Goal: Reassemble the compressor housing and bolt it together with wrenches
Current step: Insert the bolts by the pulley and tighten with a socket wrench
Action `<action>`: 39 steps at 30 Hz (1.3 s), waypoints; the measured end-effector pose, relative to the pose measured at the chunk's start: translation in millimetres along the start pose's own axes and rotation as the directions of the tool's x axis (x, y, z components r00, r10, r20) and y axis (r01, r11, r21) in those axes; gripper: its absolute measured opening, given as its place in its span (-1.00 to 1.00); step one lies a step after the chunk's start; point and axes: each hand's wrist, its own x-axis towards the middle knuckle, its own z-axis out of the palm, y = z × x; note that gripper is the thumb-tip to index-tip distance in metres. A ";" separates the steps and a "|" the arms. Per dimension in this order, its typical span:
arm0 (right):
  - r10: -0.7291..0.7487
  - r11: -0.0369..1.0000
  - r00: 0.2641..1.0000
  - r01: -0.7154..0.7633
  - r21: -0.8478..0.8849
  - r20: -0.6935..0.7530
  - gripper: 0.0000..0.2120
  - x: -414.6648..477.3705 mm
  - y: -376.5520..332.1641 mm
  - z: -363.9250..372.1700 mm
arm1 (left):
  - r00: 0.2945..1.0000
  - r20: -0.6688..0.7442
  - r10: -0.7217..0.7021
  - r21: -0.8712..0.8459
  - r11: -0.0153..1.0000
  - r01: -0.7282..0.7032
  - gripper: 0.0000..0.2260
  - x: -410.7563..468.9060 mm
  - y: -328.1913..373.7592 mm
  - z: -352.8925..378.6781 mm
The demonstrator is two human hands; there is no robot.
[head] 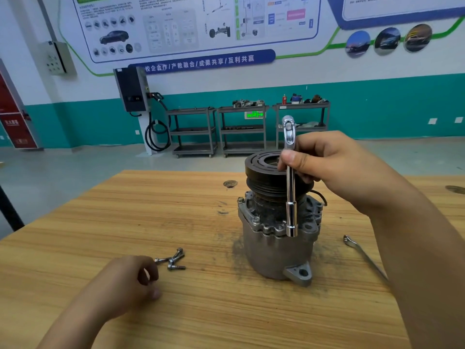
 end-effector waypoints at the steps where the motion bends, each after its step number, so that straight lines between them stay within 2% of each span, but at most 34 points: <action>1: 0.004 1.000 1.000 -0.004 -0.003 -0.002 -0.80 -0.4 0.0 0.4 | 1.000 -0.003 -0.006 -0.012 1.000 0.006 -0.81 -0.7 0.8 1.5; 10: 0.012 1.000 0.999 -0.012 0.000 -0.040 -0.77 -1.8 -0.6 -0.7 | 0.996 0.016 0.083 0.036 0.996 -0.084 -0.86 -10.0 20.3 3.5; 12: 0.014 1.000 0.999 -0.013 0.020 -0.051 -0.77 -1.6 -0.4 -1.7 | 0.990 -0.013 0.138 0.006 0.990 -0.138 -0.86 -13.6 30.7 1.0; 14: 0.001 0.999 0.998 0.002 0.042 -0.062 -0.78 -2.0 -1.2 -1.9 | 0.974 -0.087 0.210 -0.105 0.970 -0.218 -0.84 -18.5 44.7 -2.7; 18: -0.031 0.998 0.996 0.035 0.048 -0.085 -0.85 -3.1 -2.4 -3.9 | 0.899 -0.273 0.343 -0.353 0.833 -0.425 -0.81 -30.5 85.3 -13.4; 21: -0.046 0.998 0.992 0.050 0.029 -0.117 -0.89 -2.9 -1.4 -7.5 | 0.846 -0.347 0.405 -0.544 0.648 -0.534 -0.76 -35.1 115.9 -17.7; 23: -0.058 0.998 0.988 0.063 0.028 -0.145 -0.90 -2.6 -0.8 -9.5 | 0.819 -0.390 0.422 -0.588 0.570 -0.574 -0.73 -33.2 132.8 -16.0; 25: -0.075 0.997 0.982 0.080 0.022 -0.176 -0.91 -2.2 -0.6 -10.8 | 0.803 -0.426 0.416 -0.598 0.537 -0.595 -0.71 -28.0 146.6 -14.1; 33: -0.123 0.987 0.965 0.144 0.075 -0.231 -0.92 -3.8 -5.7 -11.5 | 0.802 -0.453 0.390 -0.585 0.549 -0.597 -0.72 -10.9 169.6 -1.4; 39: -0.156 0.972 0.953 0.195 0.132 -0.261 -0.84 -3.8 -7.8 -6.0 | 0.801 -0.468 0.373 -0.554 0.582 -0.595 -0.75 -10.5 166.9 9.2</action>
